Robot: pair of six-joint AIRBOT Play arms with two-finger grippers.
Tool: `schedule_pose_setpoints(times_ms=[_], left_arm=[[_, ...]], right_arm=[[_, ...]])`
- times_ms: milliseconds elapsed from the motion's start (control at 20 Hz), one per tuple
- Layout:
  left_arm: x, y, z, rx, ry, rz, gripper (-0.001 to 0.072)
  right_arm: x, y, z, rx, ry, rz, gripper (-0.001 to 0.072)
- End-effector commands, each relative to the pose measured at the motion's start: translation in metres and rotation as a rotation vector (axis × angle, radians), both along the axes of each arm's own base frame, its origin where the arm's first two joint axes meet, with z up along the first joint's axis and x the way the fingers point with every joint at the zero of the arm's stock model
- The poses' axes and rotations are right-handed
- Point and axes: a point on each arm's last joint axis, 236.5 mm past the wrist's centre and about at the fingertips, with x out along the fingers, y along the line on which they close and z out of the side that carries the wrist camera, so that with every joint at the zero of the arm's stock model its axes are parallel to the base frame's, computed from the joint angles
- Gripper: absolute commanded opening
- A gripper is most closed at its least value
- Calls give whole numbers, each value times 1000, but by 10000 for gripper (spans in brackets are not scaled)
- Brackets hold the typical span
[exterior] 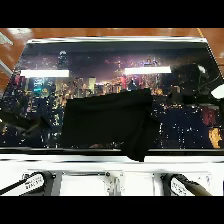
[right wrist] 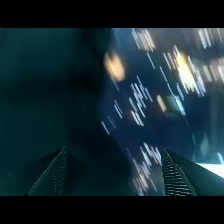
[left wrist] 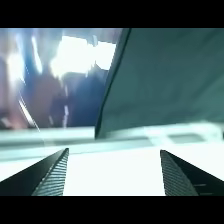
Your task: Fold the shirts.
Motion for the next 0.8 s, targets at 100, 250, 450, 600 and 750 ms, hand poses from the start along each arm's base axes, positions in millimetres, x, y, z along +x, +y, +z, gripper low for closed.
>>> schedule_pose_setpoints(times_ms=[100, 250, 450, 600, 750], left_arm=[[-42, -30, -50, -107, 46, 47, 674], [-39, -30, -64, -93, 28, 82, 674], [-31, -39, -68, -148, 9, 76, 666], [-22, -55, -75, -174, 1, 62, 663], [-22, -74, -86, -179, 19, 17, 660]], right_arm=[[-56, -12, -32, -2, 213, 21, 681], [-43, 0, -26, 61, 161, 1, 681], [-34, -2, -24, 57, 121, -17, 681], [-32, -3, -24, 55, 116, -20, 681], [-32, -3, -24, 56, 116, -20, 681]])
